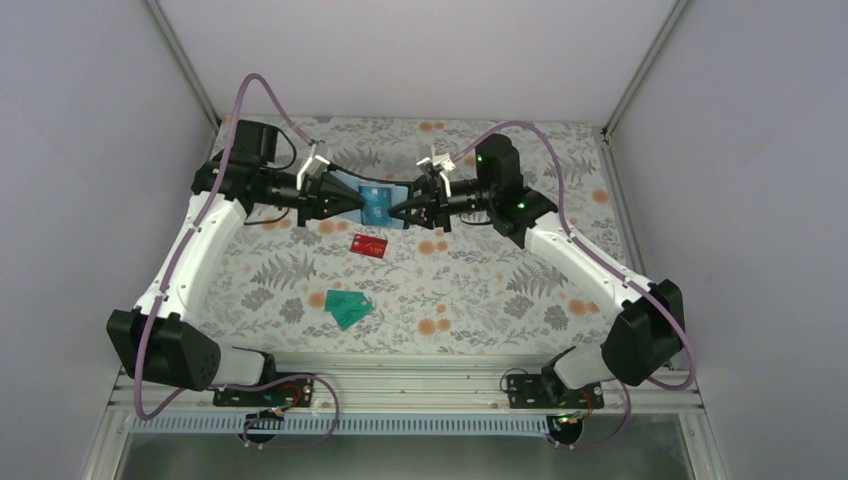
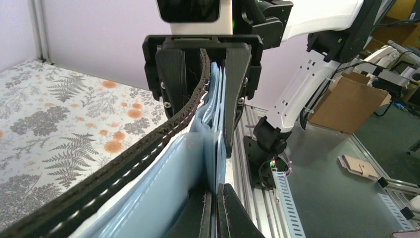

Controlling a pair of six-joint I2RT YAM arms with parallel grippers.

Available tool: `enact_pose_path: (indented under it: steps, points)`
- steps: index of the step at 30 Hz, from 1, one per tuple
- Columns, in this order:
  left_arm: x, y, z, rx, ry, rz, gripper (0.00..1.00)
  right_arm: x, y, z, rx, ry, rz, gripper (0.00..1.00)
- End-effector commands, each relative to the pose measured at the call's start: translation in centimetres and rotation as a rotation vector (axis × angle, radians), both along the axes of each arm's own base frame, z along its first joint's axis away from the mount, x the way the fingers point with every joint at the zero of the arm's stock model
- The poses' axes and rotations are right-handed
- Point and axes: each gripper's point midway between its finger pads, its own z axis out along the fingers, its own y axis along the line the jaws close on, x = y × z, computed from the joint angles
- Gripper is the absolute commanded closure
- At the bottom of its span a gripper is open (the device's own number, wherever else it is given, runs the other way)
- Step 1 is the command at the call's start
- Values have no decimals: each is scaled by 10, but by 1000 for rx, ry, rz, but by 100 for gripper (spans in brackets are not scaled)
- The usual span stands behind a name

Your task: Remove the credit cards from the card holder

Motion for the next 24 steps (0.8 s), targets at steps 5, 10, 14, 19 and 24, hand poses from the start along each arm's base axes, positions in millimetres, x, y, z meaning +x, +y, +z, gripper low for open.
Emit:
enact_pose_path:
  steps: [5,10,14,19,24]
  points:
    - [-11,5,14,-53,-69,-22,98,-7,-12,8,15,-63,-31,86]
    - [-11,6,10,-51,-64,-20,98,-7,-14,7,15,-60,-27,96]
    - [-11,7,11,-52,-60,-17,89,-9,-15,7,17,-58,-12,96]
    - [-11,8,13,-57,-60,-13,88,-14,-15,14,32,-75,22,96]
    - [-6,9,12,-62,-46,-4,87,-17,-15,17,34,-80,38,96]
